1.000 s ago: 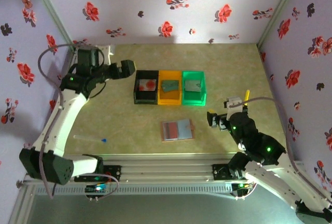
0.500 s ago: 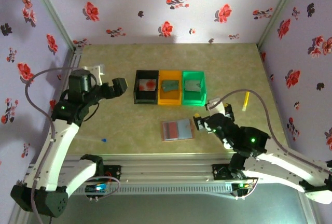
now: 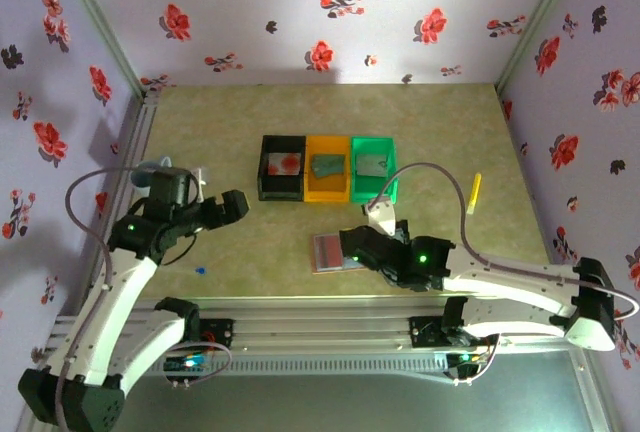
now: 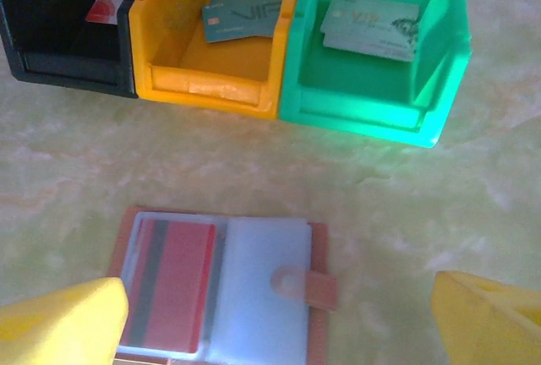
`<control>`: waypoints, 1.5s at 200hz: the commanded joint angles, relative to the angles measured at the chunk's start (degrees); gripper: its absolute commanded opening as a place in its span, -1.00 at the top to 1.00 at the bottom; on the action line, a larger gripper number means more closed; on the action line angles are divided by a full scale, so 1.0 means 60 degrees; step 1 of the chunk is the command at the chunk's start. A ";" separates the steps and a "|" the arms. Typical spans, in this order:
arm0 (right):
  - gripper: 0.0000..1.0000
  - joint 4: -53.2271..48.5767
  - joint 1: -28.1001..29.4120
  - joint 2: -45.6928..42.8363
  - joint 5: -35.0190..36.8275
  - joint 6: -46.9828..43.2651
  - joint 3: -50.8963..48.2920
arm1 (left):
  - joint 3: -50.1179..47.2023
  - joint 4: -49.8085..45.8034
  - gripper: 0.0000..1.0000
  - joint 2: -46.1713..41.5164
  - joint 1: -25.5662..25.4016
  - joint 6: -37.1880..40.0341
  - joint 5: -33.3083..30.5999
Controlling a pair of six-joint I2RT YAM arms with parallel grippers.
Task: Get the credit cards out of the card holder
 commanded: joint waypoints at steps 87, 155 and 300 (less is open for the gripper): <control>0.51 0.0964 -0.0010 0.1538 -0.1507 0.1985 -0.0840 | -0.0850 0.0005 -1.00 0.0284 -0.2125 -0.1993 -0.0933; 1.00 0.2154 -0.1022 0.1643 -0.2764 0.2085 -0.1645 | -0.0955 0.0275 -1.00 0.0538 -0.2720 -0.2457 -0.1153; 1.00 0.3582 -0.1560 0.2261 -0.2971 0.2499 -0.2915 | -0.1402 0.2076 -0.99 0.1394 -0.4284 -0.4072 -0.1080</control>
